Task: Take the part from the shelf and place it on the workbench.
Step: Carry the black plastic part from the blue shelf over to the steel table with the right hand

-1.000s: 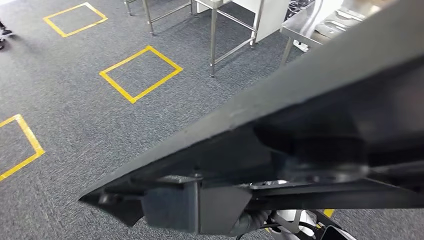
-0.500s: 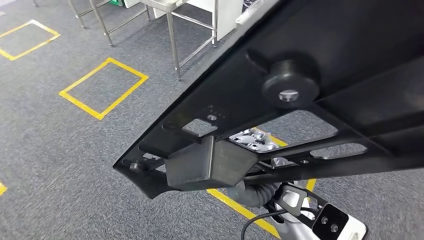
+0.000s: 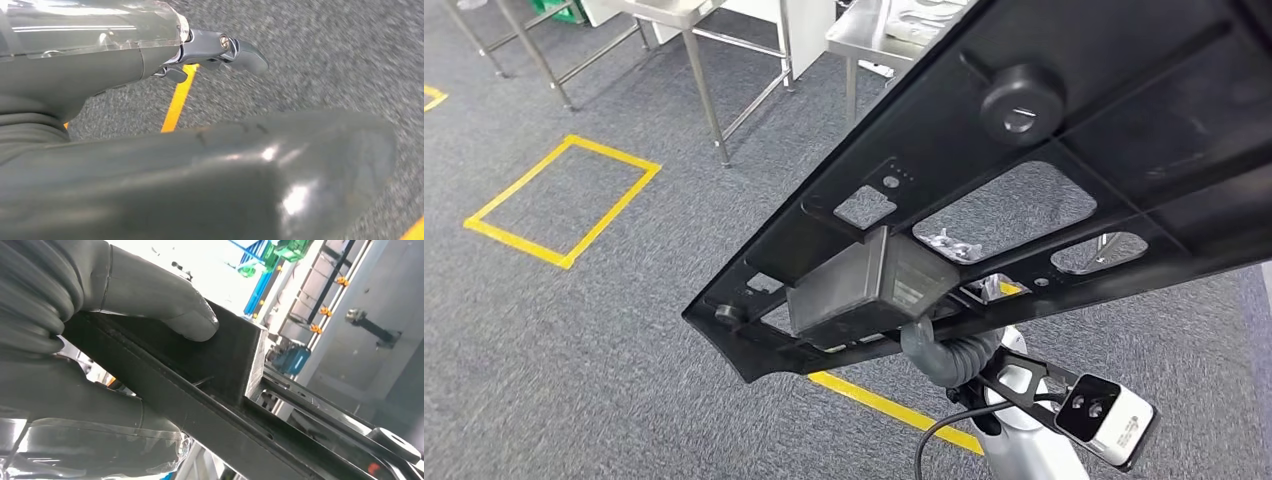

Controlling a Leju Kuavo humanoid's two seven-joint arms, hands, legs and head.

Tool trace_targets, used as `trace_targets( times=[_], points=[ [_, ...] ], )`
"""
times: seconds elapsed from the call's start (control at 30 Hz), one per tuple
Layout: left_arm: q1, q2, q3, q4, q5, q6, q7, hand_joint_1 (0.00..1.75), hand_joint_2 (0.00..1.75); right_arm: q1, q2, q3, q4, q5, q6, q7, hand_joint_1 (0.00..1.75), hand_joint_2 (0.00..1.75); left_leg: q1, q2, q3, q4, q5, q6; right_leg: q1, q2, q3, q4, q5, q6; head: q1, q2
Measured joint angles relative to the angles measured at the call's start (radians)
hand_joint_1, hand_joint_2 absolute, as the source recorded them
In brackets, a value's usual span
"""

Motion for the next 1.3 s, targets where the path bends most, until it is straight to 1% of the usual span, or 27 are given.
trace_targets(
  times=[0.03, 0.1, 0.17, 0.23, 0.27, 0.3, 0.33, 0.37, 0.4, 0.47, 0.5, 0.53, 0.6, 0.63, 0.7, 0.73, 0.77, 0.8, 0.83, 0.87, 0.9, 0.97, 1.03, 1.07, 1.17, 1.23, 1.3],
  points=[
    [0.000, 0.000, 0.000, 0.000, 0.000, 0.001, 0.000, 0.00, 0.00, 0.000, 0.000, -0.004, 0.003, 0.000, 0.001, 0.000, 1.75, 1.75, -0.003, 0.009, 0.002, 0.000, -0.003, -0.006, 0.004, -0.004, 0.005, -0.013, -0.001, -0.006, 0.000, 0.000],
    [-0.002, -0.001, 0.001, 0.000, 0.000, 0.001, -0.001, 0.00, 0.00, 0.000, 0.000, -0.011, 0.008, 0.000, 0.002, 0.000, 1.75, 1.75, -0.001, 0.024, 0.007, 0.001, -0.009, -0.017, 0.003, 0.023, 0.003, -0.015, 0.002, -0.017, 0.000, 0.000],
    [-0.006, -0.003, 0.002, -0.001, 0.000, 0.001, -0.003, 0.00, 0.00, 0.000, 0.004, -0.015, 0.010, 0.000, 0.004, 0.000, 1.75, 1.75, 0.003, -0.007, -0.002, 0.032, -0.034, -0.027, -0.002, 0.045, 0.006, -0.022, 0.006, -0.028, 0.000, 0.000],
    [-0.004, -0.004, 0.004, -0.002, -0.001, 0.001, -0.005, 0.00, 0.00, -0.001, 0.010, -0.016, 0.011, 0.000, 0.007, 0.001, 1.75, 1.75, 0.006, -0.057, -0.052, 0.141, -0.094, -0.033, -0.004, 0.068, 0.008, -0.024, 0.008, -0.036, 0.000, 0.000],
    [-0.001, -0.004, 0.006, -0.002, -0.001, 0.001, -0.006, 0.00, 0.00, -0.001, 0.013, -0.016, 0.013, 0.000, 0.011, 0.002, 1.75, 1.75, 0.006, -0.069, -0.088, 0.214, -0.124, -0.034, -0.003, 0.081, 0.008, -0.024, 0.008, -0.038, 0.000, 0.000],
    [0.002, -0.004, 0.007, -0.002, -0.001, 0.001, -0.006, 0.00, 0.00, -0.001, 0.015, -0.016, 0.014, 0.001, 0.014, 0.002, 1.75, 1.75, 0.006, -0.075, -0.118, 0.270, -0.139, -0.035, -0.002, 0.096, 0.008, -0.023, 0.007, -0.039, 0.000, 0.000],
    [0.004, -0.004, 0.008, -0.002, -0.001, 0.000, -0.006, 0.00, 0.00, 0.000, 0.016, -0.016, 0.016, 0.001, 0.016, 0.004, 1.75, 1.75, 0.006, -0.078, -0.135, 0.296, -0.135, -0.034, -0.002, 0.111, 0.009, -0.022, 0.007, -0.039, 0.000, 0.000],
    [0.004, -0.004, 0.009, -0.002, -0.001, 0.000, -0.006, 0.00, 0.00, 0.000, 0.016, -0.016, 0.018, 0.001, 0.018, 0.005, 1.75, 1.75, 0.006, -0.081, -0.133, 0.280, -0.111, -0.033, -0.002, 0.126, 0.010, -0.021, 0.007, -0.039, 0.000, 0.000],
    [0.004, -0.004, 0.010, -0.002, -0.001, -0.001, -0.006, 0.00, 0.00, 0.000, 0.016, -0.016, 0.019, 0.001, 0.019, 0.005, 1.75, 1.75, 0.007, -0.087, -0.114, 0.226, -0.072, -0.030, -0.002, 0.140, 0.012, -0.019, 0.005, -0.037, 0.000, 0.000],
    [0.003, -0.004, 0.011, -0.002, -0.001, -0.002, -0.007, 0.00, 0.00, -0.001, 0.017, -0.016, 0.020, 0.001, 0.019, 0.007, 1.75, 1.75, 0.009, -0.126, -0.057, 0.087, -0.007, -0.022, -0.002, 0.166, 0.013, -0.015, 0.002, -0.031, 0.000, 0.000],
    [0.003, -0.003, 0.011, -0.002, -0.001, -0.002, -0.007, 0.00, 0.00, -0.001, 0.017, -0.016, 0.021, 0.001, 0.020, 0.007, 1.75, 1.75, 0.009, -0.143, -0.037, 0.041, 0.007, -0.018, -0.003, 0.178, 0.011, -0.013, 0.002, -0.026, 0.000, 0.000],
    [0.003, -0.003, 0.011, -0.002, -0.001, -0.002, -0.007, 0.00, 0.00, -0.001, 0.018, -0.017, 0.023, 0.001, 0.020, 0.008, 1.75, 1.75, 0.008, -0.153, -0.027, 0.019, 0.008, -0.013, -0.004, 0.188, 0.007, -0.012, 0.002, -0.021, 0.000, 0.000],
    [0.000, -0.004, 0.012, -0.002, -0.001, -0.003, -0.008, 0.00, 0.00, 0.001, 0.019, -0.019, 0.026, 0.001, 0.021, 0.009, 1.75, 1.75, 0.006, -0.142, -0.023, 0.014, 0.008, -0.004, -0.007, 0.205, 0.002, -0.015, 0.006, -0.006, 0.000, 0.000],
    [-0.002, -0.005, 0.013, -0.002, -0.001, -0.003, -0.008, 0.00, 0.00, 0.001, 0.019, -0.021, 0.027, 0.001, 0.022, 0.009, 1.75, 1.75, 0.007, -0.133, -0.022, 0.010, 0.011, 0.003, -0.006, 0.198, 0.001, -0.013, 0.004, 0.000, 0.000, 0.000],
    [-0.006, -0.007, 0.014, -0.004, -0.001, -0.006, -0.008, 0.00, 0.00, 0.001, 0.019, -0.026, 0.028, 0.001, 0.023, 0.008, 1.75, 1.75, 0.010, -0.113, -0.017, 0.001, 0.015, 0.015, -0.002, 0.144, -0.021, 0.033, -0.027, 0.009, 0.000, 0.000],
    [-0.006, -0.007, 0.015, -0.004, 0.000, -0.008, -0.007, 0.00, 0.00, 0.002, 0.019, -0.028, 0.029, 0.002, 0.023, 0.007, 1.75, 1.75, 0.008, -0.104, -0.017, -0.001, 0.016, 0.019, -0.003, 0.110, -0.047, 0.087, -0.057, 0.011, 0.000, 0.000],
    [-0.004, -0.007, 0.015, -0.004, 0.000, -0.012, -0.005, 0.00, 0.00, 0.002, 0.019, -0.030, 0.031, 0.005, 0.021, 0.006, 1.75, 1.75, 0.006, -0.095, -0.017, 0.000, 0.015, 0.021, -0.004, 0.087, -0.080, 0.153, -0.089, 0.012, 0.000, 0.000],
    [-0.002, -0.006, 0.016, -0.004, 0.000, -0.018, -0.002, 0.00, 0.00, 0.003, 0.019, -0.032, 0.035, 0.011, 0.019, 0.005, 1.75, 1.75, 0.005, -0.087, -0.017, 0.000, 0.014, 0.022, -0.006, 0.079, -0.111, 0.215, -0.112, 0.014, 0.000, 0.000],
    [0.000, -0.006, 0.018, -0.004, 0.000, -0.026, 0.002, 0.00, 0.00, 0.005, 0.019, -0.034, 0.038, 0.019, 0.017, 0.004, 1.75, 1.75, 0.004, -0.078, -0.017, 0.000, 0.013, 0.023, -0.007, 0.077, -0.129, 0.252, -0.119, 0.015, 0.000, 0.000],
    [0.001, -0.006, 0.020, -0.004, 0.000, -0.034, 0.005, 0.00, 0.00, 0.006, 0.019, -0.036, 0.041, 0.026, 0.016, 0.003, 1.75, 1.75, 0.004, -0.071, -0.016, 0.000, 0.012, 0.023, -0.009, 0.076, -0.128, 0.251, -0.106, 0.015, 0.000, 0.000],
    [0.002, -0.006, 0.022, -0.004, 0.000, -0.042, 0.008, 0.00, 0.00, 0.007, 0.019, -0.039, 0.043, 0.032, 0.015, 0.003, 1.75, 1.75, 0.004, -0.066, -0.015, 0.000, 0.011, 0.022, -0.009, 0.075, -0.108, 0.212, -0.078, 0.013, 0.000, 0.000],
    [0.001, -0.006, 0.027, -0.004, 0.000, -0.052, 0.010, 0.00, 0.00, 0.008, 0.019, -0.045, 0.044, 0.035, 0.015, 0.001, 1.75, 1.75, 0.002, -0.061, -0.012, 0.001, 0.009, 0.018, -0.006, 0.065, -0.035, 0.077, -0.018, 0.004, 0.000, 0.000],
    [0.000, -0.006, 0.029, -0.004, 0.000, -0.056, 0.011, 0.00, 0.00, 0.011, 0.019, -0.053, 0.043, 0.034, 0.015, 0.000, 1.75, 1.75, -0.002, -0.059, -0.011, 0.003, 0.007, 0.010, 0.001, 0.055, 0.007, -0.007, 0.002, -0.004, 0.000, 0.000],
    [0.001, -0.006, 0.030, -0.004, 0.000, -0.057, 0.013, 0.00, 0.00, 0.014, 0.019, -0.058, 0.043, 0.034, 0.015, 0.000, 1.75, 1.75, -0.003, -0.057, -0.011, 0.003, 0.006, 0.004, 0.004, 0.054, 0.011, -0.017, 0.000, -0.007, 0.000, 0.000],
    [0.000, -0.005, 0.030, -0.004, -0.001, -0.059, 0.016, 0.00, 0.00, 0.026, 0.019, -0.070, 0.041, 0.033, 0.015, 0.000, 1.75, 1.75, -0.001, -0.056, -0.012, 0.014, -0.007, -0.013, -0.001, 0.061, 0.014, -0.027, 0.005, -0.022, 0.000, 0.000],
    [-0.001, -0.003, 0.030, -0.004, -0.002, -0.062, 0.016, 0.00, 0.00, 0.031, 0.019, -0.076, 0.037, 0.032, 0.015, 0.000, 1.75, 1.75, 0.002, -0.067, -0.046, 0.095, -0.056, -0.021, -0.005, 0.064, 0.020, -0.034, 0.008, -0.032, 0.000, 0.000],
    [0.002, -0.003, 0.030, -0.004, -0.002, -0.067, 0.015, 0.00, 0.00, 0.036, 0.019, -0.081, 0.036, 0.031, 0.015, 0.000, 1.75, 1.75, 0.003, -0.076, -0.109, 0.232, -0.117, -0.028, -0.004, 0.069, 0.020, -0.033, 0.008, -0.037, 0.000, 0.000]
  ],
)
